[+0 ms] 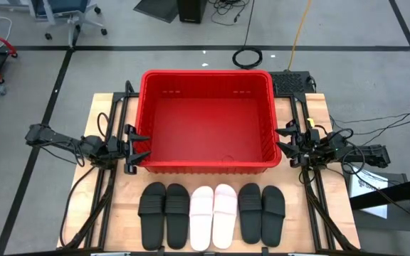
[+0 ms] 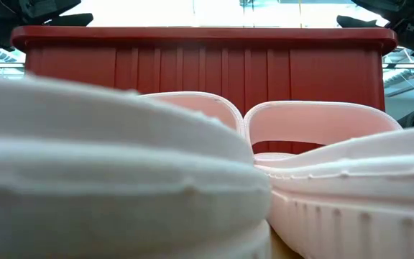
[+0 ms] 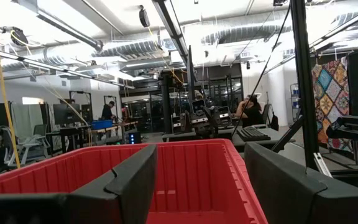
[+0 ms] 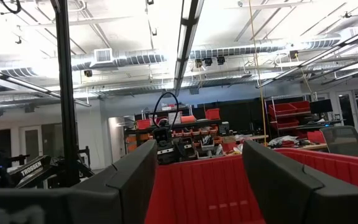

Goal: Pick and place slides into bin

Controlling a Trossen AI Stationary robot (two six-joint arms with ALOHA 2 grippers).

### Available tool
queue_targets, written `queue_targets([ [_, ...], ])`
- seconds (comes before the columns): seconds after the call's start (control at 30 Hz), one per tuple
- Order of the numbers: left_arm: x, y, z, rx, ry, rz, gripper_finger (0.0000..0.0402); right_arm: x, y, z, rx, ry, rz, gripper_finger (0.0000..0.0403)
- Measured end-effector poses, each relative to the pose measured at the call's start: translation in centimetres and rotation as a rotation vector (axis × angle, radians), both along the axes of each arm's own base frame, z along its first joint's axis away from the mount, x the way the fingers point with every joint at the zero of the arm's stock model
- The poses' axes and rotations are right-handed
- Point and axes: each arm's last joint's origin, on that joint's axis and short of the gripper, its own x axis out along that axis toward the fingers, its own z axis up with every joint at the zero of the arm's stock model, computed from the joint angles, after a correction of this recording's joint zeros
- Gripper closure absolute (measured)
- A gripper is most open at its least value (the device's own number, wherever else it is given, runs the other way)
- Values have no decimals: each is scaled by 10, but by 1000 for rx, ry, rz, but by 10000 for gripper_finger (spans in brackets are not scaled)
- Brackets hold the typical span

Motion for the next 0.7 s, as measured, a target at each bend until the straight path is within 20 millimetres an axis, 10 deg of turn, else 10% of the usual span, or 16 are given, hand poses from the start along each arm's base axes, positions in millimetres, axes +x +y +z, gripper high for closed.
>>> queue_targets([
  [0.7, 0, 0, 0, 0, 0, 0, 153, 0, 0, 0, 0, 0, 0, 171],
])
